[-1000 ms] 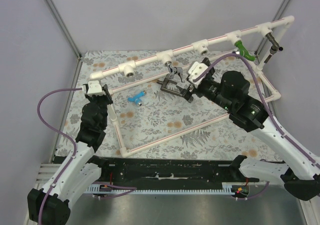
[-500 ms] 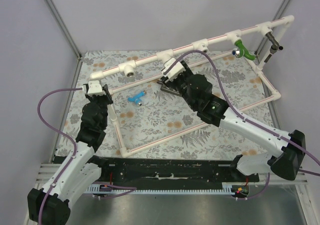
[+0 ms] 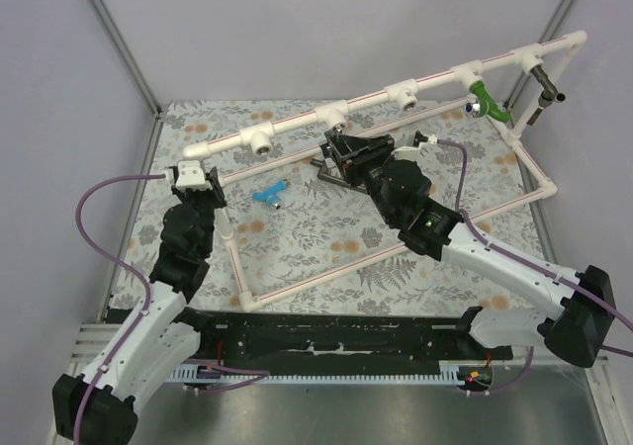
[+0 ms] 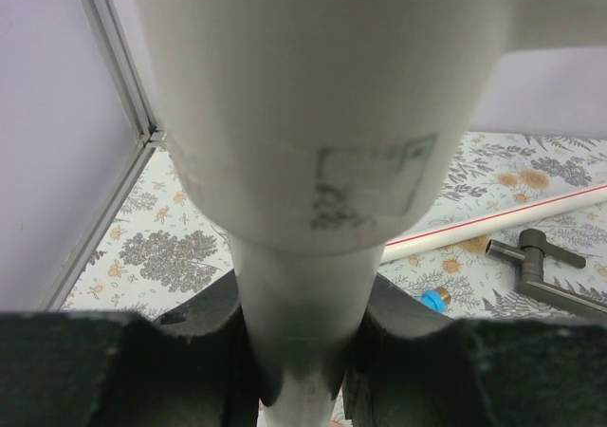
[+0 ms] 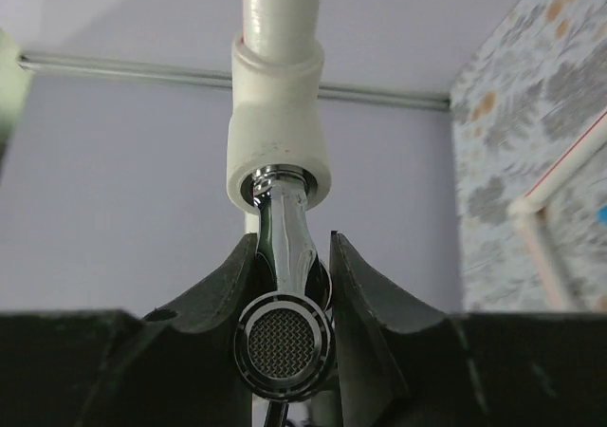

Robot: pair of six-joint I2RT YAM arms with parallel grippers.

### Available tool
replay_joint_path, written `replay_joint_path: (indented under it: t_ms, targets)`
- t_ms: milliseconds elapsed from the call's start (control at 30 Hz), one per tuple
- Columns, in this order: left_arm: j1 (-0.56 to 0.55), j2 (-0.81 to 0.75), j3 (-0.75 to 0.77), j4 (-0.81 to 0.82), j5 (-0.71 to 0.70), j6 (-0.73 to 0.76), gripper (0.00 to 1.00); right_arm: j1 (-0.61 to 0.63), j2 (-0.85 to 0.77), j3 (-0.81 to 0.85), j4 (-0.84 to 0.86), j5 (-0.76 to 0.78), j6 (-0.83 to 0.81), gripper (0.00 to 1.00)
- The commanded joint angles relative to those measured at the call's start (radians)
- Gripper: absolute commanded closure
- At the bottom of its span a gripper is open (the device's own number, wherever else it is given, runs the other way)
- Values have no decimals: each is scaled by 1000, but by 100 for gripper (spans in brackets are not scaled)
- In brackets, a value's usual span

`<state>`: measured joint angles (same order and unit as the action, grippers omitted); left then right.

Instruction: Install the water faucets

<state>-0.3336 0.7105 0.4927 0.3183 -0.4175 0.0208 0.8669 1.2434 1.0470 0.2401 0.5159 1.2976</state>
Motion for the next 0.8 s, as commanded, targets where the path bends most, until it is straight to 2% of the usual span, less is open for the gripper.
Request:
replay_joint_path:
  t_ms: [0, 67, 333, 500, 600, 667, 767]
  targets:
    - [7, -2, 17, 30, -17, -73, 98, -85, -24, -28, -45, 165, 628, 72]
    - [7, -3, 18, 30, -17, -73, 98, -85, -21, -15, -4, 162, 550, 59]
    - [8, 0, 18, 30, -20, -70, 98, -85, -91, -33, 91, 112, 97, 22]
    - [7, 6, 18, 31, -18, -70, 98, -85, -151, 10, 79, -28, -320, 15]
    - [7, 9, 18, 31, -17, -70, 98, -85, -179, 89, -8, -118, -680, 15]
    - [7, 7, 18, 31, -17, -70, 98, -85, -179, 183, -150, -218, -959, 15]
    - [7, 12, 18, 31, -15, -71, 98, -78, -144, 371, -472, -377, -1345, 13]
